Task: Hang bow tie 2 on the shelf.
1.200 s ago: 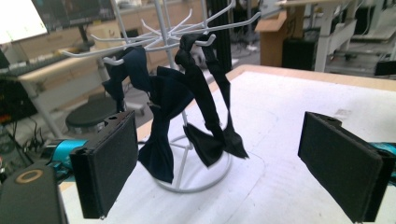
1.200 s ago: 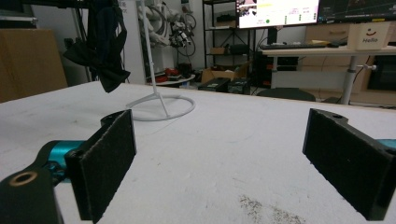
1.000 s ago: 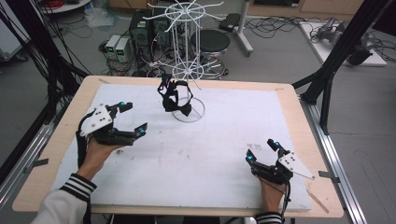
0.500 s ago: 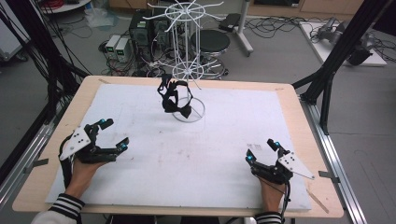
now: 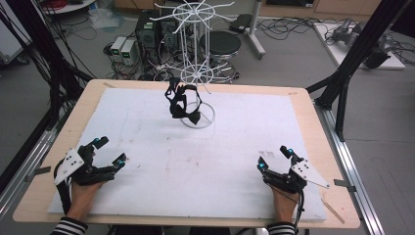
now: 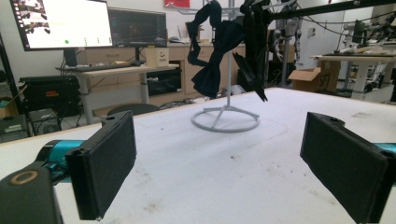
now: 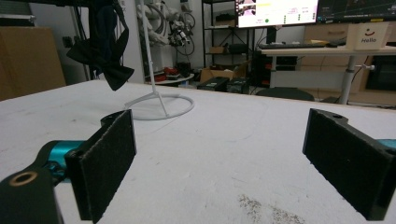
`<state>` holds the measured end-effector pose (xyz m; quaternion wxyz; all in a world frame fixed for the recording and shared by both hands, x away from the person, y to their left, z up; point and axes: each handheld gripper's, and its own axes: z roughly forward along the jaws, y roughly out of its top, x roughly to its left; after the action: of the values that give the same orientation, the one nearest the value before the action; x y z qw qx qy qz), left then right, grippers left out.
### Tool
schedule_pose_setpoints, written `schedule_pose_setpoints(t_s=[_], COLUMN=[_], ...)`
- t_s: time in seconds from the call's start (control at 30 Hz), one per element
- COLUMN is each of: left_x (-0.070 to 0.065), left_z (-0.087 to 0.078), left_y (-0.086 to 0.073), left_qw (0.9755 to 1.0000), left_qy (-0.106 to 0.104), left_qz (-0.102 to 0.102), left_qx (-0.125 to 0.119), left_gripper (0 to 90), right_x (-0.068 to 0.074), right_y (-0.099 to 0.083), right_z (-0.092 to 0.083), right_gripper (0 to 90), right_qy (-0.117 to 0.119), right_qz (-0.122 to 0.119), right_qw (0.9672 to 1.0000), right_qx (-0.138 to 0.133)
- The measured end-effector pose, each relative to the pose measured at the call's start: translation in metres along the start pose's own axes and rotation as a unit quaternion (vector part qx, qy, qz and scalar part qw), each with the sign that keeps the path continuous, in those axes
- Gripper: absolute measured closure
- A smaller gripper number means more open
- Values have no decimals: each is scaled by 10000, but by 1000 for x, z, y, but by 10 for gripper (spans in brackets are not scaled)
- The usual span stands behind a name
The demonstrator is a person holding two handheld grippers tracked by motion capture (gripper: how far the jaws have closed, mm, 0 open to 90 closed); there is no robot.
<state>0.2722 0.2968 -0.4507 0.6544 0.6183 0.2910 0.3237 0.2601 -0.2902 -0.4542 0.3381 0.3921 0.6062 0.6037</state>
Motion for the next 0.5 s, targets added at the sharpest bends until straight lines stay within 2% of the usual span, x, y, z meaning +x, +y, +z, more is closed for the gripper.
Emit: schedule_pose_setpoints(t_s=[0.4, 0.5], left_x=[1, 0], left_z=[-2, -2], left_y=[-5, -5], left_qw=[9998, 9997], left_qy=[163, 195], left_qz=[40, 116], left_qx=[51, 104], left_gripper=[110, 110], right_x=[-1, -1], right_y=[0, 0], right_z=[0, 0], right_gripper=[90, 90], right_qy=[-13, -19], right_qz=[23, 7], right_qw=[10000, 10000], right_qx=[-12, -14])
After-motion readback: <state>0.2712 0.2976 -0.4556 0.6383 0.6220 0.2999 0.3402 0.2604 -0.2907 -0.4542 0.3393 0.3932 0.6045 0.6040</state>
